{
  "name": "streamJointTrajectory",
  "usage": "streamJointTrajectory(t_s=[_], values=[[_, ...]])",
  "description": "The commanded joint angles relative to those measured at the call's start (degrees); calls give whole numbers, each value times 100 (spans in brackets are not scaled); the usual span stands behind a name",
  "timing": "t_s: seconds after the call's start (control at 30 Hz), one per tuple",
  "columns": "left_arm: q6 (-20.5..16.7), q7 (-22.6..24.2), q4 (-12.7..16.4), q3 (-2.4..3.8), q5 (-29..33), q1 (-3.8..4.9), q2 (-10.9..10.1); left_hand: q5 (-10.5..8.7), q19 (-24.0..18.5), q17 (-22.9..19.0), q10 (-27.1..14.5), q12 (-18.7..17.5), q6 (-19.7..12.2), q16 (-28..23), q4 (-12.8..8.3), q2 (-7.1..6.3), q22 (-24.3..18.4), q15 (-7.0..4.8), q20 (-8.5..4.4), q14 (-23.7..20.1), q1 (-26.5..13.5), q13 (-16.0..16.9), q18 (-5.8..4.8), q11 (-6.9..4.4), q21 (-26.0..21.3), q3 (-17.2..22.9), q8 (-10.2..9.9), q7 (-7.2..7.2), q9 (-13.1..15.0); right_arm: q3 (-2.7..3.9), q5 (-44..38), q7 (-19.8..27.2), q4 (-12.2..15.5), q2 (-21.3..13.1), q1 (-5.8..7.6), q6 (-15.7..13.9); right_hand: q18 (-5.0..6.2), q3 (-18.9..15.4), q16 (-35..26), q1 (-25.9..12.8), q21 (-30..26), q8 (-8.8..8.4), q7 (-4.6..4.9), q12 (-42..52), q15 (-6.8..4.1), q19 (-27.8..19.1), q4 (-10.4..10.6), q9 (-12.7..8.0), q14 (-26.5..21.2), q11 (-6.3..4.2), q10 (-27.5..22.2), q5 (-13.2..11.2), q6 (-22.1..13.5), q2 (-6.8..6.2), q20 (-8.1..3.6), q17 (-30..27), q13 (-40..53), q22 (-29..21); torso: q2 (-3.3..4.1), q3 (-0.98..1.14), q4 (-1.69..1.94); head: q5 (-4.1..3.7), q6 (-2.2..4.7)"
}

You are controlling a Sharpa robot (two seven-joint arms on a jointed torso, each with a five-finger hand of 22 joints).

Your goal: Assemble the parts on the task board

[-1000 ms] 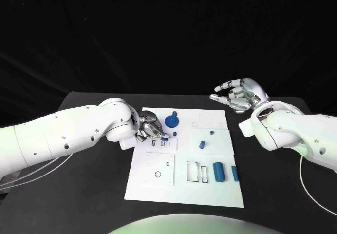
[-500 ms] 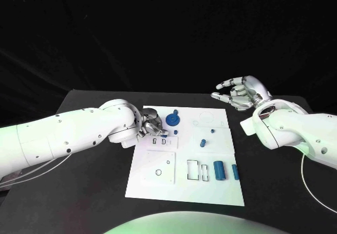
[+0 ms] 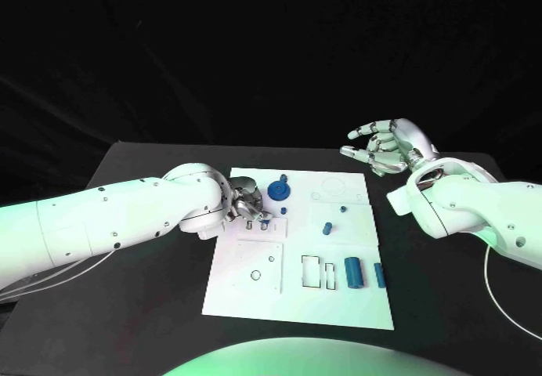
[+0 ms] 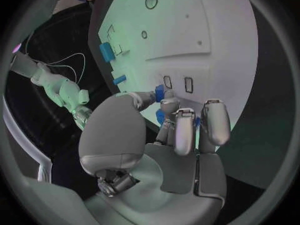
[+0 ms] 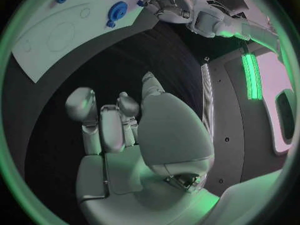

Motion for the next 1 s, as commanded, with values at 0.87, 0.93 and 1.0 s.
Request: streamJointTrajectory(t_s=[0.87, 0.93, 1.0], values=[[595, -63, -1, -17, -373, -25, 28, 16, 56, 784, 161, 140, 98, 49, -1177, -12, 3, -39, -18, 393, -114, 181, -56, -15, 36, 1218, 33, -52, 35, 0, 811, 686, -103, 65, -4, -79, 241, -192, -5605, 523, -4193, 214, 478, -3400, 662, -1571, -28, -352, -2060, 535, -1201, -5, -634, 193, 676, -3735, -4699, -3372, -1, -2, 6, 6, -32], [600, -64, -2, -17, -389, -26, 24, 16, 56, 784, 161, 140, 98, 49, -1177, -12, 3, -39, -18, 393, -114, 181, -56, -15, 36, 1218, 33, -52, 35, 0, 817, 689, -104, 69, -4, -81, 240, -194, -5623, 522, -4201, 216, 481, -3406, 664, -1568, -28, -356, -2057, 538, -1197, -5, -632, 192, 677, -3743, -4720, -3385, 0, -1, 7, 4, -34], [598, -65, -5, -17, -406, -27, 21, 20, 56, 787, 161, 139, 100, 50, -1186, -14, 3, -40, -19, 394, -121, 176, -56, -16, 36, 1227, 33, -53, 37, 0, 821, 691, -105, 71, -4, -82, 240, -194, -5633, 527, -4206, 217, 482, -3409, 664, -1565, -31, -358, -2054, 539, -1195, -5, -631, 191, 678, -3747, -4732, -3393, 1, 1, 4, 9, -31]])
